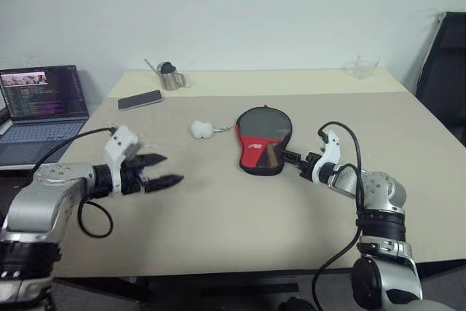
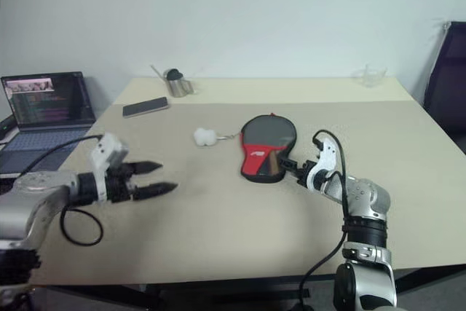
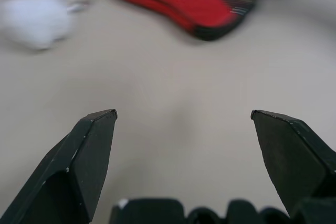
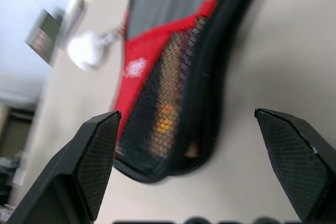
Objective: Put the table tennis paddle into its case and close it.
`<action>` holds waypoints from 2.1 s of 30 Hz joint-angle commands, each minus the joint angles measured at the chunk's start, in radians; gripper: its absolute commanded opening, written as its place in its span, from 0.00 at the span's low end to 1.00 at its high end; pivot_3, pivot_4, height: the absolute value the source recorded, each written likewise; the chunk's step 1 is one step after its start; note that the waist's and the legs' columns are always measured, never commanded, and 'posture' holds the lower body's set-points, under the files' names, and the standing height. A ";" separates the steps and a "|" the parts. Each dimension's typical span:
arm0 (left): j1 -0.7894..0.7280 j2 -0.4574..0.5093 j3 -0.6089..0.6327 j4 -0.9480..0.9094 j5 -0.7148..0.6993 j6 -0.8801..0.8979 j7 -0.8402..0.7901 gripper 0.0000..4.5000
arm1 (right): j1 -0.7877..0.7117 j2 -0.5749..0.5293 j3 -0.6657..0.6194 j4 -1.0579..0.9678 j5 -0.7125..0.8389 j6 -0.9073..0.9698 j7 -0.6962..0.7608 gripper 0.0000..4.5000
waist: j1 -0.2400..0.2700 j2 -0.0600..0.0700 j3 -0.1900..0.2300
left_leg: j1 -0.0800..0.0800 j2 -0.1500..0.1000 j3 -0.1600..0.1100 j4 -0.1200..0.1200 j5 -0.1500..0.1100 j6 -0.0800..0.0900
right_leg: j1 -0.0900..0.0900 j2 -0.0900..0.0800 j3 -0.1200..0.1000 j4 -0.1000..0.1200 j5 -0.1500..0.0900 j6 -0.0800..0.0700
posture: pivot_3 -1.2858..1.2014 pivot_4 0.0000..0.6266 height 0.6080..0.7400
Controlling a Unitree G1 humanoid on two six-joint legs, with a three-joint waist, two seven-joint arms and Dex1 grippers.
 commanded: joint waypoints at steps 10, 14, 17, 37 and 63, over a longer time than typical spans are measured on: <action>0.000 0.025 0.046 -0.102 -0.041 0.030 0.062 0.99 | -0.040 0.179 -0.076 0.038 0.130 -0.045 -0.084 1.00 | -0.012 0.000 0.000 | 0.002 0.002 0.001 0.000 0.000 0.000 | 0.000 0.004 0.002 0.002 0.001 -0.002 | 0.52 0.24 1.00; 0.000 0.027 0.045 -0.109 -0.035 0.029 0.081 0.99 | -0.032 0.151 -0.068 0.045 0.115 -0.048 -0.105 1.00 | -0.012 0.000 0.000 | 0.002 0.002 0.001 0.000 0.000 0.000 | 0.000 0.004 0.002 0.001 0.001 -0.002 | 0.52 0.24 1.00; 0.000 0.026 0.046 -0.115 -0.037 0.029 0.092 0.99 | -0.024 0.114 -0.068 0.035 0.116 -0.038 -0.114 1.00 | -0.011 0.000 0.000 | 0.002 0.002 0.001 0.000 0.000 0.000 | 0.000 0.004 0.001 0.001 0.001 -0.002 | 0.52 0.24 1.00; -0.011 0.016 0.025 -0.119 -0.040 0.035 0.116 0.99 | -0.049 0.206 -0.034 0.151 0.125 -0.101 -0.150 1.00 | -0.030 0.000 0.000 | 0.004 0.008 0.004 0.000 -0.001 0.002 | 0.000 0.009 0.003 0.001 0.003 -0.005 | 0.52 0.24 1.00; 0.017 0.017 0.042 -0.133 -0.038 0.034 0.146 0.99 | -0.100 0.255 -0.036 0.299 0.155 -0.154 -0.174 1.00 | -0.032 0.000 0.000 | 0.017 0.020 0.014 -0.003 -0.003 0.002 | 0.006 0.023 0.015 0.001 0.006 -0.010 | 0.52 0.24 1.00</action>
